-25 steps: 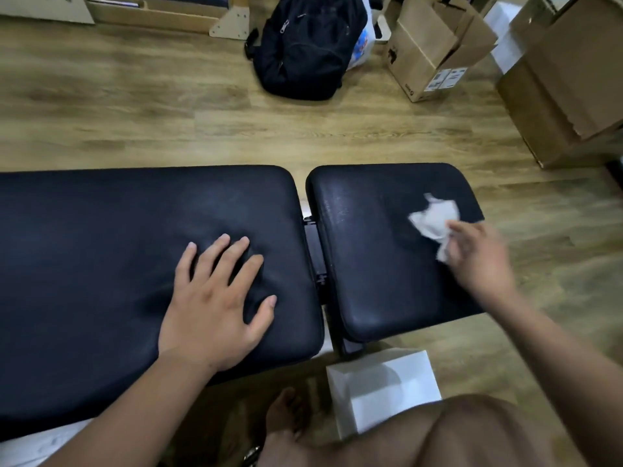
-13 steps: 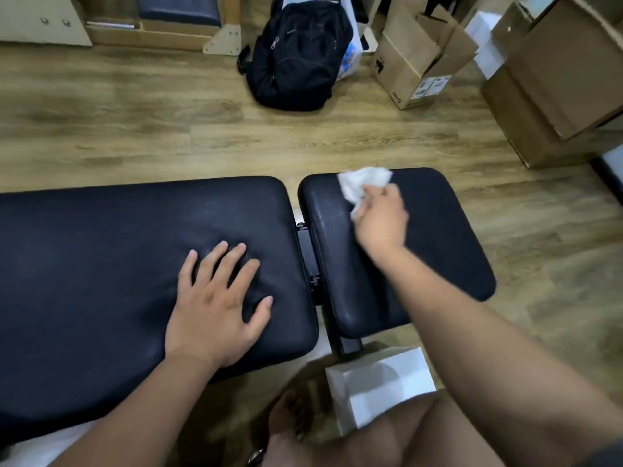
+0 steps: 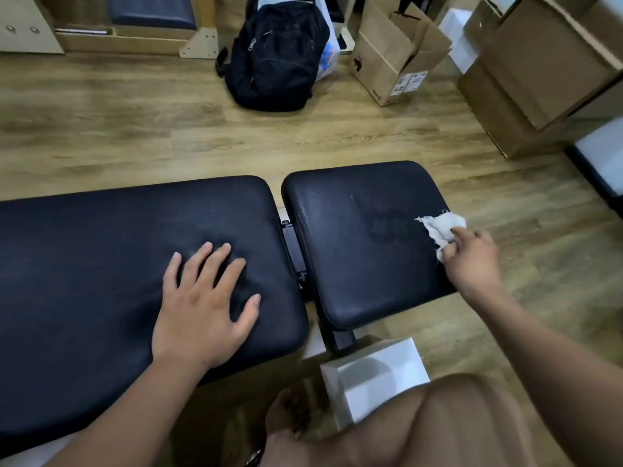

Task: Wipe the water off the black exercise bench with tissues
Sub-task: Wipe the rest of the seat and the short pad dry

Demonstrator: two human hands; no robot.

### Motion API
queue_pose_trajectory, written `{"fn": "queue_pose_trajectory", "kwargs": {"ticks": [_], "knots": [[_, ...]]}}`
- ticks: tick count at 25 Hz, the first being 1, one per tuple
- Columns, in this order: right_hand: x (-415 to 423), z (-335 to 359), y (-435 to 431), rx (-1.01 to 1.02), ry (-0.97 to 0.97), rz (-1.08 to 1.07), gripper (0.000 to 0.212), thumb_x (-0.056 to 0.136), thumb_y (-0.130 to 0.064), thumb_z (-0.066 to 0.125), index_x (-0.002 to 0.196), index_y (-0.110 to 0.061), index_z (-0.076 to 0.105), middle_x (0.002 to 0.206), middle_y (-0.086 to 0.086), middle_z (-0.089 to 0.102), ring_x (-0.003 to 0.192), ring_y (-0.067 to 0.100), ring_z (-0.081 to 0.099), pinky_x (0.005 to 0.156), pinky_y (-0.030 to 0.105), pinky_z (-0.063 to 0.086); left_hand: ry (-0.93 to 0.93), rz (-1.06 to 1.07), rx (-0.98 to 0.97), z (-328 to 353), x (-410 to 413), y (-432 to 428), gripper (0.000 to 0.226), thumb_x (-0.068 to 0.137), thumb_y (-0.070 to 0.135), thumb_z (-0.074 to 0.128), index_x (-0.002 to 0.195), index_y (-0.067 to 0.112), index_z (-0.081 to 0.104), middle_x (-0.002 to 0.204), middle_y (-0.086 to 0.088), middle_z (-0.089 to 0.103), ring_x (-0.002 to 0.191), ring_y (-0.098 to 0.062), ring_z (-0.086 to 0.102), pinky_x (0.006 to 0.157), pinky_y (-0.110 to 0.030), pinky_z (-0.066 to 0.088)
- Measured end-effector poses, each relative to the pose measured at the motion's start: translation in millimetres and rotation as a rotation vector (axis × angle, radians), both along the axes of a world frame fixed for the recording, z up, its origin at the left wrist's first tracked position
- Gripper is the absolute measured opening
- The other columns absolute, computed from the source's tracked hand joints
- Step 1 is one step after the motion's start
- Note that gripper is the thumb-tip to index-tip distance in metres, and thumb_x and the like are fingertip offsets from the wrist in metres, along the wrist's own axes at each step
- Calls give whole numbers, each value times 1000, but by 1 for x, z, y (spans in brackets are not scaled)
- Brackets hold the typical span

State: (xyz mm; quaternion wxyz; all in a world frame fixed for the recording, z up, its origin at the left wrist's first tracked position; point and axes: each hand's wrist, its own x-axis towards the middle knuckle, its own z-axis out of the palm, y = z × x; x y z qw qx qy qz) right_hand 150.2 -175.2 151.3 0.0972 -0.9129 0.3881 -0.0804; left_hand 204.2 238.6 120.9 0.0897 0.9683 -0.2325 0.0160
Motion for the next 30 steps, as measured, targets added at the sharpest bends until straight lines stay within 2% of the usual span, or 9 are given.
{"fn": "queue_pose_trajectory", "kwargs": {"ticks": [3,7,10,14,16,18,20,26,30], "knots": [[46,1,72,33,-31,-80,37,88,-17,49,122,-12,60,122,19,49,94,41,57,85,38,45,-3,6,-3,0,1,-1,62,88,56,40,131,16,61,148,-9,50,143,-31,38,119,-57,20],[63,-7,226,165,-52,477,32,88,-20,52,118,-20,63,112,8,58,92,31,60,80,38,47,-16,9,-15,-1,0,1,63,88,56,40,130,15,62,148,-9,51,142,-31,39,118,-58,22],[44,5,232,455,-251,426,30,89,-15,54,116,-22,65,106,1,68,93,21,63,86,33,48,-20,6,-10,-2,0,1,62,88,56,41,131,16,61,148,-9,51,142,-31,39,118,-58,21],[24,42,172,1320,-523,-62,22,91,-9,49,109,-12,61,87,9,70,67,19,64,58,30,52,-11,0,-2,-1,0,1,62,88,57,40,132,17,60,148,-8,50,143,-31,37,119,-57,20],[21,58,148,1776,-618,-220,33,93,-26,44,106,-5,66,85,14,68,64,22,62,57,29,51,-7,3,5,0,1,1,63,89,58,39,132,18,60,148,-7,50,143,-30,37,119,-57,21],[17,67,131,1924,-598,-165,59,93,-53,37,108,-7,70,93,14,69,72,23,63,65,31,52,5,7,11,1,2,1,63,89,58,38,132,18,60,149,-7,50,144,-30,37,119,-57,20],[14,70,126,1906,-528,-70,68,88,-65,37,117,-11,66,102,14,69,79,25,65,68,32,52,4,7,14,2,1,0,63,89,58,38,132,18,60,149,-7,49,144,-29,36,119,-57,21],[23,71,128,1549,-427,-68,35,97,-28,47,115,-3,64,112,16,69,100,28,67,82,38,52,4,8,12,2,1,1,62,89,58,39,131,19,60,148,-7,50,143,-29,37,119,-57,22],[46,99,118,898,-401,84,26,99,-27,47,84,-15,64,80,-5,67,71,1,63,69,15,50,5,10,16,1,1,1,62,89,58,39,132,19,60,149,-6,50,144,-29,37,119,-57,22]]}}
